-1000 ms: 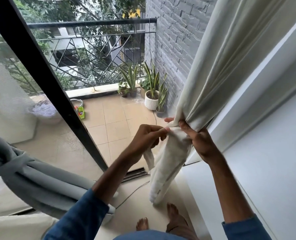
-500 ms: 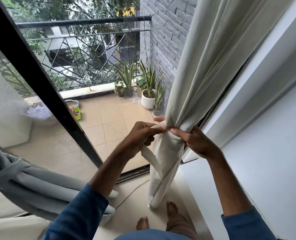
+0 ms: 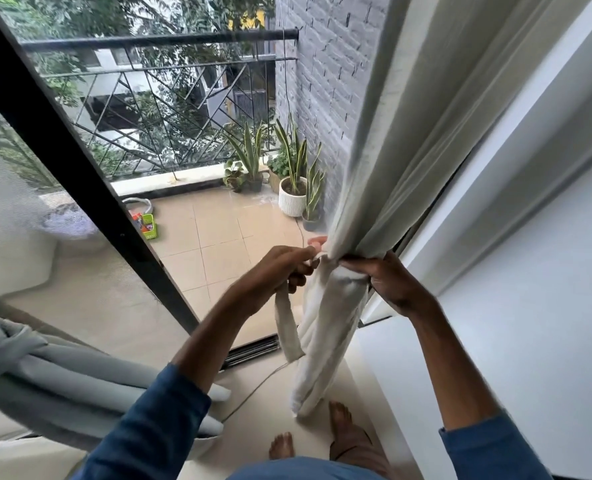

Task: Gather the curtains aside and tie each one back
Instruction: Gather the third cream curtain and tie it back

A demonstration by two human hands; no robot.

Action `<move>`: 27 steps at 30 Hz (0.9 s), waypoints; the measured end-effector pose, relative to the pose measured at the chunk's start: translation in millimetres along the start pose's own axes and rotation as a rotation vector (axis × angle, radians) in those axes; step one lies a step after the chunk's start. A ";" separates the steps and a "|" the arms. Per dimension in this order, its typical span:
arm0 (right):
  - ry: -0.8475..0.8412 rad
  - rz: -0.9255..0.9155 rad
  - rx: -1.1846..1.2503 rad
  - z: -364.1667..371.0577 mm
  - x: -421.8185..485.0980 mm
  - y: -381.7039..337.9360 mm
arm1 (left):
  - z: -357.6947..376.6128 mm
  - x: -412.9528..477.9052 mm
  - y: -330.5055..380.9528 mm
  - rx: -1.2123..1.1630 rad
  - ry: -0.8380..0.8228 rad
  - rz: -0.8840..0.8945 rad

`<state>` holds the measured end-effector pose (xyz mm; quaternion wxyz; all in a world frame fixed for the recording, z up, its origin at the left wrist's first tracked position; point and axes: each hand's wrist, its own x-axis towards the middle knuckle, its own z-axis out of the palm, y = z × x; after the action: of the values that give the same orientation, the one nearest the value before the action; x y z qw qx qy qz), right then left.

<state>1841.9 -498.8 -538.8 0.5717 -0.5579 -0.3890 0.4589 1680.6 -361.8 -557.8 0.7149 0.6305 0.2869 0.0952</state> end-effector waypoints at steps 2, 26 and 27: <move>0.106 0.014 0.021 -2.2 1.3 2.5 | 0.4 -5.8 4.0 0.092 0.013 0.000; 0.251 -0.142 -0.209 16.8 -0.2 19.9 | 50.2 -36.5 1.7 0.051 0.195 0.326; 0.246 -0.117 -0.183 16.6 -2.5 19.4 | 49.4 -34.6 2.2 0.108 0.207 0.352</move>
<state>1823.6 -497.4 -556.6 0.5879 -0.6359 -0.3880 0.3155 1679.0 -420.4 -543.7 0.6192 0.6952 0.2487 0.2674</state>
